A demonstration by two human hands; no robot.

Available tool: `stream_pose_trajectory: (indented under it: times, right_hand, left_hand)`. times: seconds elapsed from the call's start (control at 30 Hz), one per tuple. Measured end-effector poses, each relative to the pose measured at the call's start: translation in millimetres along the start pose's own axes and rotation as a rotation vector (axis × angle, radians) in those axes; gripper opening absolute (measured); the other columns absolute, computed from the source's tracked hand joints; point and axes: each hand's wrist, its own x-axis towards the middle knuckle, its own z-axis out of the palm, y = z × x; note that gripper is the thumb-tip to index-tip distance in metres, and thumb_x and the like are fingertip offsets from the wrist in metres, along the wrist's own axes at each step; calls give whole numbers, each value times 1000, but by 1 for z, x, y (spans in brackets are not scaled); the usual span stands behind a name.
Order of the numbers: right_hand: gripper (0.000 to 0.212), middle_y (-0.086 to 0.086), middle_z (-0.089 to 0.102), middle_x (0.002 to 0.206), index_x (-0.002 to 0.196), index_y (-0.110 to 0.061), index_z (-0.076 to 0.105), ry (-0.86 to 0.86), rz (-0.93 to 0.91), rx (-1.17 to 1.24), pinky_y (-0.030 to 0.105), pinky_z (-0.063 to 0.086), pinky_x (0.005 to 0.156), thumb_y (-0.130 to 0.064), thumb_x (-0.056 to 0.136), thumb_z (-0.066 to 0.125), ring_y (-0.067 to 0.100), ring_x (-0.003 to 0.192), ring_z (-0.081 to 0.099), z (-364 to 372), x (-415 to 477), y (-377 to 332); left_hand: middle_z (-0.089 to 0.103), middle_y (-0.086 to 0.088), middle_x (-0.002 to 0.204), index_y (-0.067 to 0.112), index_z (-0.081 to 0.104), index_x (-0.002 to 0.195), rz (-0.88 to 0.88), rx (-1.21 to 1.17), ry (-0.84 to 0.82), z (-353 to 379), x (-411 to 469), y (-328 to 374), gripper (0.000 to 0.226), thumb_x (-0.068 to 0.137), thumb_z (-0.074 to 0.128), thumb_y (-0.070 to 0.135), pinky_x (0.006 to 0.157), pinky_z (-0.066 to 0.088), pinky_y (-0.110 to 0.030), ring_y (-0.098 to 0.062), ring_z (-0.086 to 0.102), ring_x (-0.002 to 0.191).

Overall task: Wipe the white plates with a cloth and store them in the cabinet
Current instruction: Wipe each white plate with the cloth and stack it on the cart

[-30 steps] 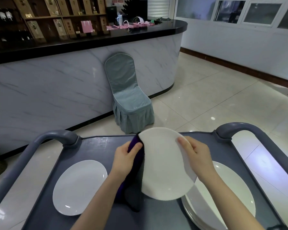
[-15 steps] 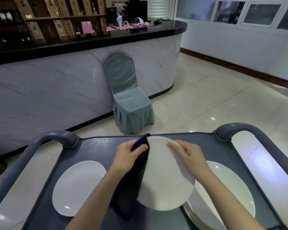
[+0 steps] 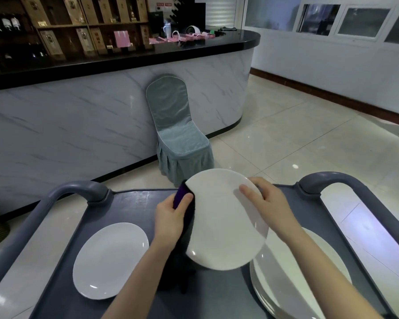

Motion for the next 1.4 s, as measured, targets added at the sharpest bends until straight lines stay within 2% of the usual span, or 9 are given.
stream_pose_trajectory:
  times: [0.1,0.2,0.47,0.63,0.77,0.9,1.07,1.23,1.4]
  right_hand:
    - [17,-19,67,78,78,-39,67,-179,-122,-167,17,43,66,-39,94,63,-2,73,58,2,8,-10]
    - [31,-4,59,66,71,-21,62,-212,-191,-237,23,36,62,-38,96,60,1,64,46,18,2,-4]
    - [29,-19,60,62,68,-25,69,282,28,192,10,39,56,-29,96,62,-3,60,50,16,-5,6]
    - [35,-11,47,59,64,-18,57,25,-124,-31,16,32,54,-31,97,60,3,59,37,15,-6,2]
    - [26,-3,65,68,75,-19,71,-164,-192,-121,15,38,62,-34,95,63,-1,63,49,34,-18,4]
    - [29,-14,57,61,66,-20,65,101,-80,37,13,37,58,-26,94,66,-1,60,46,22,-16,8]
    - [36,-11,48,59,66,-14,54,533,218,551,12,38,51,-30,99,56,5,55,42,48,-23,8]
    - [15,-20,71,83,92,-27,67,284,170,392,20,48,69,-28,100,55,-3,75,63,40,-28,20]
    - [11,-11,70,78,88,-27,70,-59,4,66,10,44,59,-36,93,66,-2,68,60,1,0,-4]
  left_hand:
    - [59,12,56,26,62,63,200,195,-208,0,5,12,24,85,70,30,52,37,-13,-1,48,52]
    - [62,1,61,18,64,70,252,284,-325,2,4,11,20,84,72,31,55,38,-18,-3,48,54]
    - [56,11,53,12,56,63,-8,38,-6,-6,-11,-14,36,96,59,26,48,38,-16,-7,44,53]
    - [61,3,59,11,63,70,141,193,-177,-9,1,4,27,87,70,30,55,40,-20,-6,48,55]
    - [59,9,57,26,57,61,311,474,-421,-2,2,16,28,82,74,36,55,35,-16,0,46,54]
    - [67,-4,67,6,65,75,119,217,-152,-10,-6,0,28,89,67,31,58,43,-23,-10,52,61]
    - [60,-2,69,-5,61,80,-277,-228,209,19,-37,-22,41,95,61,34,64,45,-32,-15,50,65]
    - [62,4,63,10,65,73,-216,-167,233,4,-19,-14,32,95,61,33,57,46,-26,-13,51,60]
    - [56,13,52,14,57,65,109,100,21,-17,-1,15,30,92,64,24,48,36,-12,-2,45,51]
